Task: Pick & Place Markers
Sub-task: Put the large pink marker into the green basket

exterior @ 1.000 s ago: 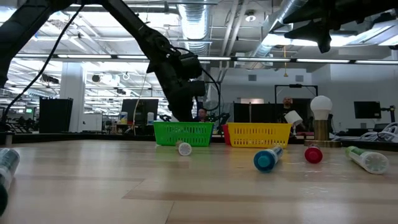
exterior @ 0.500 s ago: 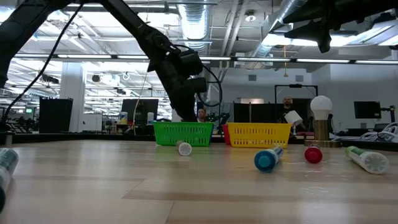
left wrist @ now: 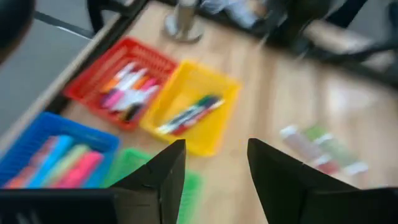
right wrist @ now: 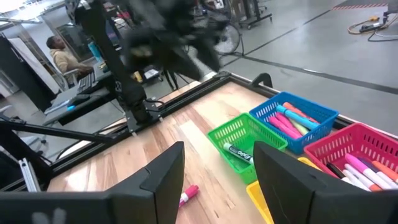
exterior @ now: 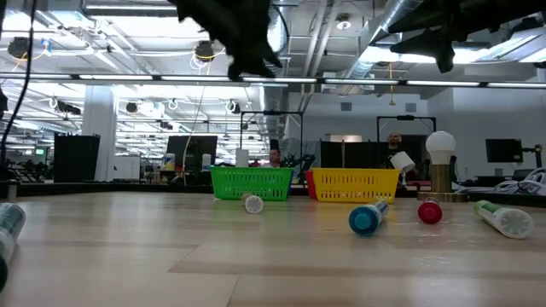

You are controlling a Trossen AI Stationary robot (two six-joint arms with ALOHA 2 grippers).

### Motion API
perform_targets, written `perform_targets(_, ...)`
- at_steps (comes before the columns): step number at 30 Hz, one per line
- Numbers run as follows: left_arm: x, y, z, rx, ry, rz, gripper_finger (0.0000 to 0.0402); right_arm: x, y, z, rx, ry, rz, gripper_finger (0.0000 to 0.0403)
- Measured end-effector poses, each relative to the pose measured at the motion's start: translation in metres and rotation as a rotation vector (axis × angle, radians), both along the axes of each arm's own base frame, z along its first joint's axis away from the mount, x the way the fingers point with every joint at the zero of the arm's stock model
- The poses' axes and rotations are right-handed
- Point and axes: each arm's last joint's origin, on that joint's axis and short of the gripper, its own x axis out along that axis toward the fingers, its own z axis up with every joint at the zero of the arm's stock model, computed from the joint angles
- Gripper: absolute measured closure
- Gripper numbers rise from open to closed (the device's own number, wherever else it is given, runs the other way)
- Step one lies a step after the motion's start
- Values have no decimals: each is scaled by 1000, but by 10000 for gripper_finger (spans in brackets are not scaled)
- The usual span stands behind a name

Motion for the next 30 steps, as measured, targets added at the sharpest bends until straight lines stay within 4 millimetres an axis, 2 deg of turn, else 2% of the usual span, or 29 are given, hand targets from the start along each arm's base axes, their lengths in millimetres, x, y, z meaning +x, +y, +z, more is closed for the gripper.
perform_targets(3, -4, -31, 20, -127, -67, 25, 231, 0, 0, 0, 0, 0, 0, 222)
perform_targets(6, -2, -64, 28, -213, -89, 14, 229, 0, 0, 0, 0, 0, 0, 220)
perform_targets(11, 3, -113, 27, -286, -83, 96, 229, 0, 0, 0, 0, 1, 1, 218)
perform_targets(15, 8, -140, 20, -375, -73, 197, 229, 0, 0, 0, 0, 1, -1, 221)
perform_targets(19, 14, -160, 8, -400, -61, 288, 229, 0, 1, -1, 12, 6, 7, 223)
perform_targets(22, 23, -169, -7, -437, -38, 362, 229, 0, 3, -1, -44, 25, 34, 221)
perform_targets(30, 46, -176, -54, -534, 69, 509, 229, 1, 13, 1, -18, 0, 94, 218)
